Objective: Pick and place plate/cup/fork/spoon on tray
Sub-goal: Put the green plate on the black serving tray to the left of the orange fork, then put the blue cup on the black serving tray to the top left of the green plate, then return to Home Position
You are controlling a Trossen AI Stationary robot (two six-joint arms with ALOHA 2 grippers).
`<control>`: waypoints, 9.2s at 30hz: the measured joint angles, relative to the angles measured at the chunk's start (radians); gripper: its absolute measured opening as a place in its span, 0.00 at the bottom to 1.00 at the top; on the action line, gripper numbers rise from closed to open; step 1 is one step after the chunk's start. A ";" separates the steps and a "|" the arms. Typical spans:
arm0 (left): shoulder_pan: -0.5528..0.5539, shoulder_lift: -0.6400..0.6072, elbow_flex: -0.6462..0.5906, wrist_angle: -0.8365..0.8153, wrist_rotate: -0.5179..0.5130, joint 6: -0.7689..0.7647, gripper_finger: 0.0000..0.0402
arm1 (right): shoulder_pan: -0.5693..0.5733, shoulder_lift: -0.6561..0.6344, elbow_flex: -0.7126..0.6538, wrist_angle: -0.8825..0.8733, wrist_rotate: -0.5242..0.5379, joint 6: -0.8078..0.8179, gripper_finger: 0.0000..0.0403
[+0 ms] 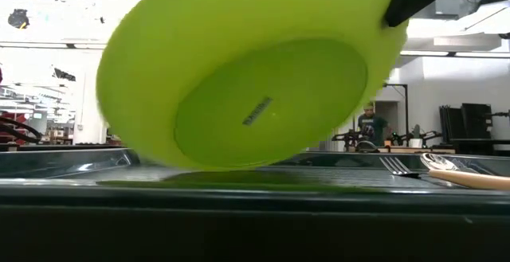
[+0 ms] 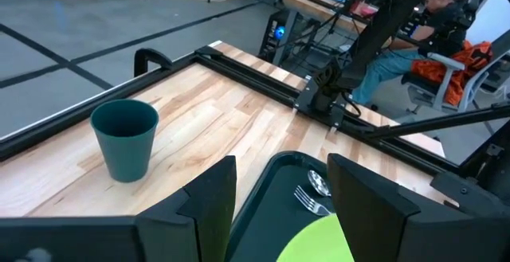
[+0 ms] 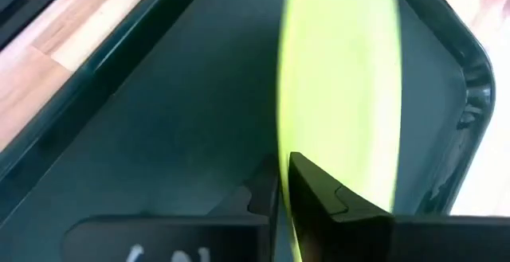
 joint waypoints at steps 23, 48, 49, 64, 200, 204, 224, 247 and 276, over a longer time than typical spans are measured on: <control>0.001 0.000 0.000 -0.030 -0.010 -0.032 0.46 | -0.076 -0.049 0.001 0.135 -0.129 0.154 0.42; 0.174 0.000 0.000 -0.316 0.066 -0.112 0.46 | -0.877 -0.090 0.000 0.021 -0.185 -0.198 0.48; 0.174 0.000 0.000 -0.324 0.054 -0.103 0.46 | -0.901 -0.072 0.000 0.041 -0.212 -0.200 0.48; 0.173 0.000 0.000 -0.341 0.047 -0.061 0.46 | -1.001 0.045 -0.001 0.075 -0.286 -0.235 0.47; 0.175 -0.413 0.000 -0.478 -0.141 -0.009 0.46 | -0.476 0.343 0.502 0.011 -0.335 -0.253 0.00; 0.175 -0.413 0.000 -0.478 -0.151 -0.009 0.46 | -0.513 0.343 0.502 0.001 -0.367 -0.252 0.00; 0.175 -0.413 0.000 -0.479 -0.189 -0.009 0.46 | -0.528 0.376 0.502 0.003 -0.418 -0.253 0.00; 0.175 -0.413 0.000 -0.494 -0.188 -0.009 0.46 | -0.527 0.375 0.500 0.009 -0.416 -0.229 0.16; 0.175 -0.413 0.000 -0.530 -0.186 -0.013 0.46 | -0.508 -0.068 0.710 -0.717 -0.438 0.023 0.32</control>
